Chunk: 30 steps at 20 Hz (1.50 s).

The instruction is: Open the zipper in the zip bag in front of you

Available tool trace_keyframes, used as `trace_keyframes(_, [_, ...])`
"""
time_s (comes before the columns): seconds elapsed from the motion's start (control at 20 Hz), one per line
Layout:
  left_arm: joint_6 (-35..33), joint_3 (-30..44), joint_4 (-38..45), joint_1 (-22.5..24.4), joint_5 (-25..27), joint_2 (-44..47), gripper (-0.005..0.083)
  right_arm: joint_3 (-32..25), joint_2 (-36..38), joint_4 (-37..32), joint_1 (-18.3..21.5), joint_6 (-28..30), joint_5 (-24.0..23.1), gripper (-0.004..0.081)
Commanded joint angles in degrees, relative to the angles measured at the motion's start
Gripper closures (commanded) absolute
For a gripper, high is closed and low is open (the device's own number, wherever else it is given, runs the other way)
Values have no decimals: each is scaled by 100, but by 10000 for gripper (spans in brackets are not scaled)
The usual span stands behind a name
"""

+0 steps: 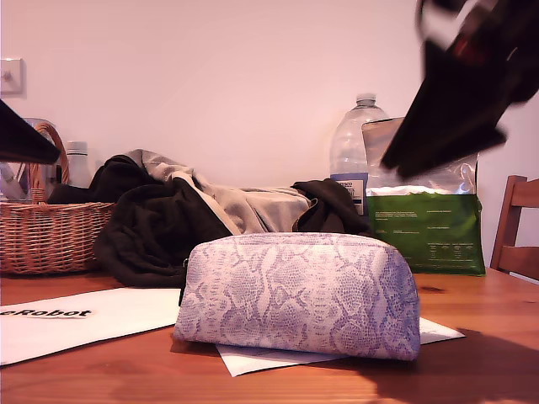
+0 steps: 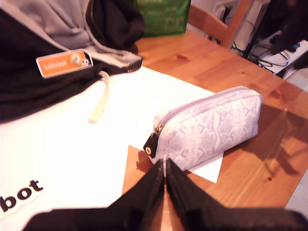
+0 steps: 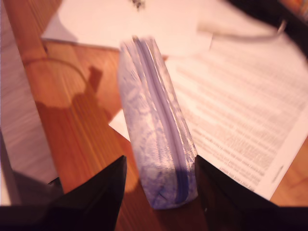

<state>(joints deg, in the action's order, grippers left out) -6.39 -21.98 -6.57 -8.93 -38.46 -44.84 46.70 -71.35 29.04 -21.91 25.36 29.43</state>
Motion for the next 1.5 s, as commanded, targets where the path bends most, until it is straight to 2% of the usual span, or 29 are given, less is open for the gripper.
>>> trace_keyframes(0.0, [-39,-35,66,-15,-9,-50,794,160,-380,98,-68,-52,15,362])
trace_keyframes(0.15, [-160,-35,76,-13,-7,-57,794,295,-879,125,-85,2,22,361])
trace_keyframes(0.3, [-160,-35,72,-13,-7,-59,794,295,-1045,-22,-101,26,205,361])
trace_keyframes(0.4, [-162,-35,92,-13,-4,-68,794,295,-1139,-195,-107,275,-7,361])
trace_keyframes(0.55, [-345,-35,129,-13,-4,-212,794,295,-1303,-407,-107,411,-4,364])
trace_keyframes(0.85, [-420,-37,684,-15,-81,-848,794,293,-1635,-457,-142,667,-20,364])
trace_keyframes(0.95, [-422,-39,857,-15,-236,-1005,789,293,-1690,-400,-186,968,-20,364])
trace_keyframes(1.0, [-422,-39,916,-22,-286,-1082,783,293,-1694,-393,-201,1016,-20,369])
trace_keyframes(1.15, [-560,-39,1113,-105,-520,-1386,781,293,-1694,-389,-258,1051,-4,452])
trace_keyframes(1.3, [-872,-44,1554,-297,-616,-1882,694,293,-1694,-391,-339,1056,-28,476])
trace_keyframes(1.45, [-1075,-55,2026,-437,-485,-2426,609,293,-1694,-400,-382,1067,-116,476])
